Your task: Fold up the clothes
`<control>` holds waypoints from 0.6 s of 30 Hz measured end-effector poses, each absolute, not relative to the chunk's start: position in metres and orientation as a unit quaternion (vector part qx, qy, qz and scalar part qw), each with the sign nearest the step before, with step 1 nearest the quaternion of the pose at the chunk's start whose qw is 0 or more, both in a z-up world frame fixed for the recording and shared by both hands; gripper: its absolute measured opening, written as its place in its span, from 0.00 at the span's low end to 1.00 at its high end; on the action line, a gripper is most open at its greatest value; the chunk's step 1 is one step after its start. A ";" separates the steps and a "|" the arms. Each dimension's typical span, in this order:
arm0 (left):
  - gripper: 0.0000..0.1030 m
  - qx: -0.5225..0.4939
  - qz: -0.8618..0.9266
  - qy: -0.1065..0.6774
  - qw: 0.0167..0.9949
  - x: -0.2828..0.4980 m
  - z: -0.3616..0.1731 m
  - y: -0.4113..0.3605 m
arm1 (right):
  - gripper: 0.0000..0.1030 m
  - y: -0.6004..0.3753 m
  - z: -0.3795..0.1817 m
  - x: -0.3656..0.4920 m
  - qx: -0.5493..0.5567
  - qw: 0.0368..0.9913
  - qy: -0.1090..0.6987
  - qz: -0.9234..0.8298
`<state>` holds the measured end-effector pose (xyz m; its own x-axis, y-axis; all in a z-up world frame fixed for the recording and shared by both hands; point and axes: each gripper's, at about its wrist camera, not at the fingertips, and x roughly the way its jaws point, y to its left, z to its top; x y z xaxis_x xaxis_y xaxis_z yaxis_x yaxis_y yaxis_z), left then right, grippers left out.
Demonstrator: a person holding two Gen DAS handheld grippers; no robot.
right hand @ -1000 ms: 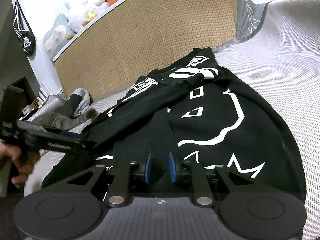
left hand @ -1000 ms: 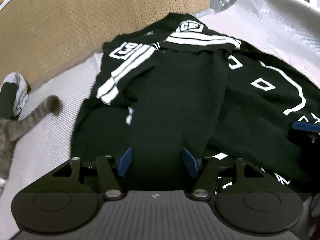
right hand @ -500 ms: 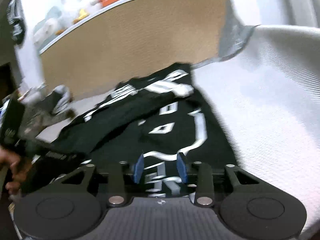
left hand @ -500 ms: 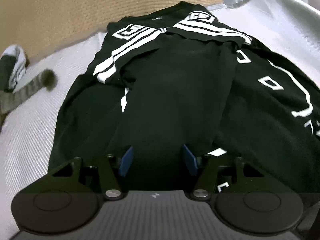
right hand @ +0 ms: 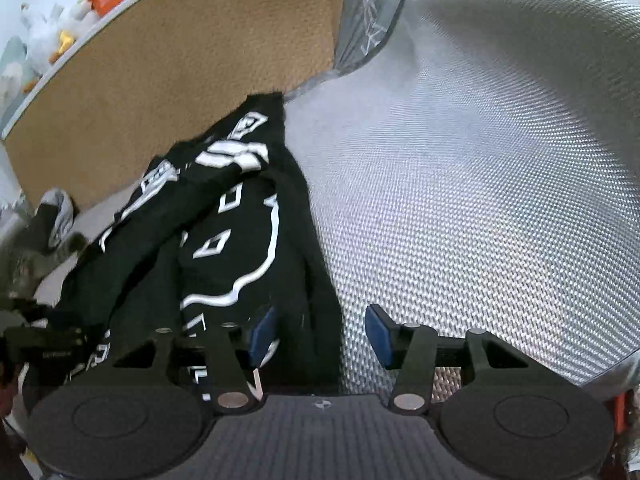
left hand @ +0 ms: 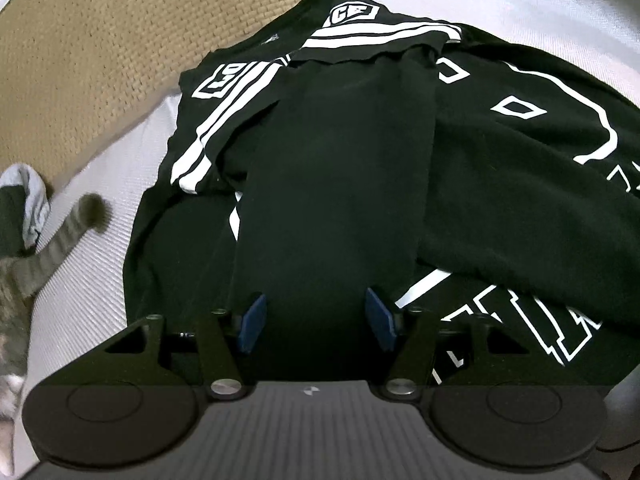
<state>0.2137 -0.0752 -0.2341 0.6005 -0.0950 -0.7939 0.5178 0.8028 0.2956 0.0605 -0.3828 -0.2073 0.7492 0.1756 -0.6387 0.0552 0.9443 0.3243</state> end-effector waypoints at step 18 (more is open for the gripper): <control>0.63 0.280 -0.190 0.430 0.837 0.222 -0.234 -0.075 | 0.60 -0.371 -0.213 0.063 0.147 0.889 0.423 0.093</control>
